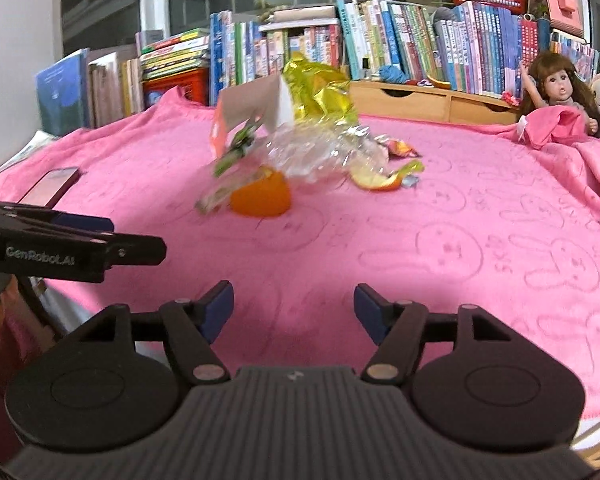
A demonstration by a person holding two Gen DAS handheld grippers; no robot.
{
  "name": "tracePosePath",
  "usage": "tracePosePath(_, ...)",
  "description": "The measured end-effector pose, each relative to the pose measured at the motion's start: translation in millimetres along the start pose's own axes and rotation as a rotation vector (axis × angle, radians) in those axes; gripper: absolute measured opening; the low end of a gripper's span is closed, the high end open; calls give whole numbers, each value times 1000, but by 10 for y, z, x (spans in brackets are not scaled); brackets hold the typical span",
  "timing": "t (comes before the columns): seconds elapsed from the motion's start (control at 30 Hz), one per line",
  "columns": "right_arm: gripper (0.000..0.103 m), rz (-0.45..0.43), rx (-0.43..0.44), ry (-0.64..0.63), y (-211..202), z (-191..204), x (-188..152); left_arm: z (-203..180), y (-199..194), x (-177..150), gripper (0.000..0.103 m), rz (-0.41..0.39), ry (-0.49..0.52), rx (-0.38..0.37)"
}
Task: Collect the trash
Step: 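Move both open grippers back up to the remaining trash on the towel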
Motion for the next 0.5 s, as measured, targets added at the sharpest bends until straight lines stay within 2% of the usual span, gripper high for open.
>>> tracePosePath(0.37,79,-8,-13,12,492,-149,297,145,492,384,77,-6,-48,-7)
tracePosePath(0.47,79,-4,3,23,602,-133,336,169,601,419,65,0,-62,-11)
tracePosePath(0.5,79,-5,1,23,631,-130,352,178,631,421,53,8,-67,-14)
Point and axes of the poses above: each gripper's, at about its wrist camera, not at the fingertips, and y roughly the way its jaws point, z to its left, x to its top, the point moved 10 cm from there along y, roughly the way its jaws point, and after that the axes turned 9 degrees about -y, right-handed, at the moved point
